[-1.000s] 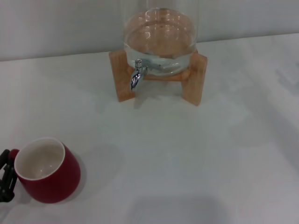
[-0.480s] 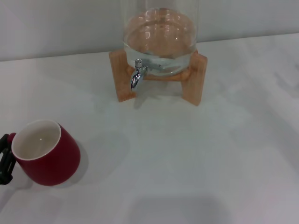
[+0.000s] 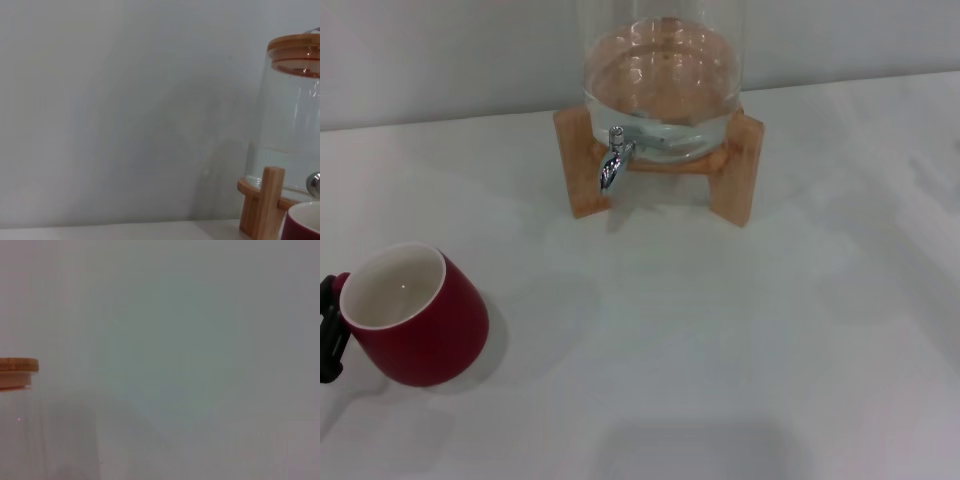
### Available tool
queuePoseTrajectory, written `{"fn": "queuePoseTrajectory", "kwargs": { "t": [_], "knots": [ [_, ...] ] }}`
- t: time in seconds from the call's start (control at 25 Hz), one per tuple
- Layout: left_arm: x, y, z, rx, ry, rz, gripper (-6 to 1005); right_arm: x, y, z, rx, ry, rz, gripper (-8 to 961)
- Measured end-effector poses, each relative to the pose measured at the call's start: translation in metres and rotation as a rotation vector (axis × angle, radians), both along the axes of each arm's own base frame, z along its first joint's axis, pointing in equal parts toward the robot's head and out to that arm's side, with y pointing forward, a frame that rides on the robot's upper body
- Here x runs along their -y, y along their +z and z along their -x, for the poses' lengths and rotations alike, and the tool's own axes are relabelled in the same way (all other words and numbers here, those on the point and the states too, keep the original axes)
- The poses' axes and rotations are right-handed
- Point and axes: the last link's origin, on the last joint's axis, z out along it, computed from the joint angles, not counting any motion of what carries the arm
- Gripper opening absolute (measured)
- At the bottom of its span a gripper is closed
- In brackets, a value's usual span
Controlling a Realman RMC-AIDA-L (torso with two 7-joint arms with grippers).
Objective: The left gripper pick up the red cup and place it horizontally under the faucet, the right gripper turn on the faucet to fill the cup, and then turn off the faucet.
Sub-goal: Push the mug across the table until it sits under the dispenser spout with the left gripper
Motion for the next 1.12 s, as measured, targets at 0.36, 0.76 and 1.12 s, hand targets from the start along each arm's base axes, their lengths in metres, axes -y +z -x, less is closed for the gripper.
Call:
{"fn": "queuePoseTrajectory", "kwargs": {
  "t": [0.36,0.76,1.12],
  "knots": [
    [-0.012,0.005,0.002,0.01,0.037,0.017,162,0.002,0.002,-0.001,-0.002,0.002,-0.005,796],
    [-0.027,0.008,-0.002,0.006,0.048,0.035,163,0.003,-0.001,-0.002,-0.009,0.003,0.002,795],
    [-0.031,0.008,-0.004,-0.094,-0.009,-0.003,163,0.003,-0.001,-0.002,-0.009,0.002,0.003,796]
  ]
}}
